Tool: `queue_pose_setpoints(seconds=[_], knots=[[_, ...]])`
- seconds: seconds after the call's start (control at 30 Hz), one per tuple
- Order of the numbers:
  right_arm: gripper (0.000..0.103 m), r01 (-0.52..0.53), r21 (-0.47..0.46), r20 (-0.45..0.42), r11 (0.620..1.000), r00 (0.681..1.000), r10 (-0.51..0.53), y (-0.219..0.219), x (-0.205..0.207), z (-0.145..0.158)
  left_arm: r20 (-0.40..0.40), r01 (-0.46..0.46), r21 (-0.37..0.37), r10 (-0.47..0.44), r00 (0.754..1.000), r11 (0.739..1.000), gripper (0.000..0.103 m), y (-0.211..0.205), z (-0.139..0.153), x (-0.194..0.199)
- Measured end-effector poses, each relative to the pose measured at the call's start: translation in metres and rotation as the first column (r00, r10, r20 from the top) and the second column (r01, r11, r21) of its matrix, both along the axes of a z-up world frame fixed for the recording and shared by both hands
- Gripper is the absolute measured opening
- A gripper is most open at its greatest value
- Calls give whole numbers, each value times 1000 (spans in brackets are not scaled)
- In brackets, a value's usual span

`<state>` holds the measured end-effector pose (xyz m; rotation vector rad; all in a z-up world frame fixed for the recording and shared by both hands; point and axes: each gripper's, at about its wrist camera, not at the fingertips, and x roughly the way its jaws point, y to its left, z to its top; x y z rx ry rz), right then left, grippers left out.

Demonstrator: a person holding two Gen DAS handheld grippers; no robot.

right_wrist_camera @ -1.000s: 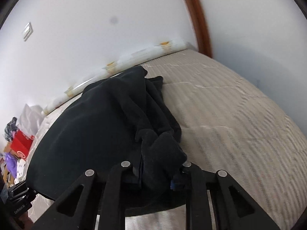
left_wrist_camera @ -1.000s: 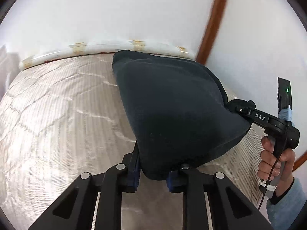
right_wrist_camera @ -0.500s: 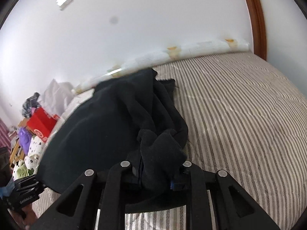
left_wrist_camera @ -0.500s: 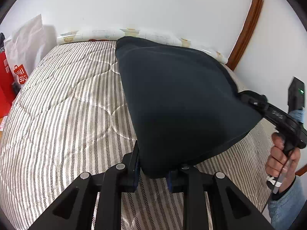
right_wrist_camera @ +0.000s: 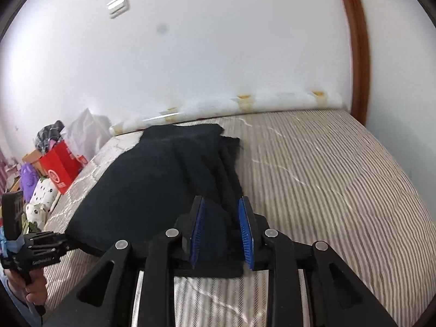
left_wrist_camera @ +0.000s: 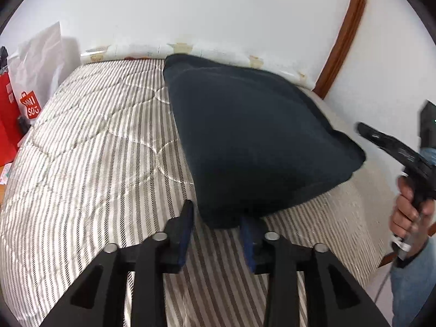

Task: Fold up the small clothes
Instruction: 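Lower the black sweatshirt bundle onto the mattress with the right tool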

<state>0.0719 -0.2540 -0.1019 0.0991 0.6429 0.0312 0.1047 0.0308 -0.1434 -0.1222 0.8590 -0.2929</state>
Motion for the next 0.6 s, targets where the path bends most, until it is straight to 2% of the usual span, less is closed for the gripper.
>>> queue_pose_setpoints(seconds=[0.07,0.2,0.23,0.27,0.3,0.37,0.43,0.5,0.6], knots=[[30,-13,6,-13,1000,1000,13,6,12,-5,36,9,-9,-9,999,1000,43,3,8,-11],[28,11,-8,-77,1000,997,-11,11,42,-29,105,1,18,-3,994,1000,46,5,29,-19],[18,14,-13,-99,1000,995,-16,11,48,-35,106,0,24,-3,994,1000,47,4,32,-14],[7,26,-47,-132,999,991,-31,11,56,-43,100,3,25,-6,995,1000,47,1,33,-7],[6,25,-61,-135,998,990,-33,11,58,-44,89,3,27,-5,996,1000,47,-1,33,1],[4,23,7,-81,1000,996,-22,1,50,-37,62,-4,21,3,998,1000,47,-5,29,17],[4,46,127,-4,991,999,-46,-20,32,-26,31,-1,9,0,1000,1000,48,-7,23,27],[4,38,167,-26,985,999,-34,-29,30,-31,3,7,27,-7,1000,1000,50,-10,14,32],[5,33,134,-90,990,996,-21,-31,30,-40,-13,16,57,-16,1000,998,50,-13,6,31]])
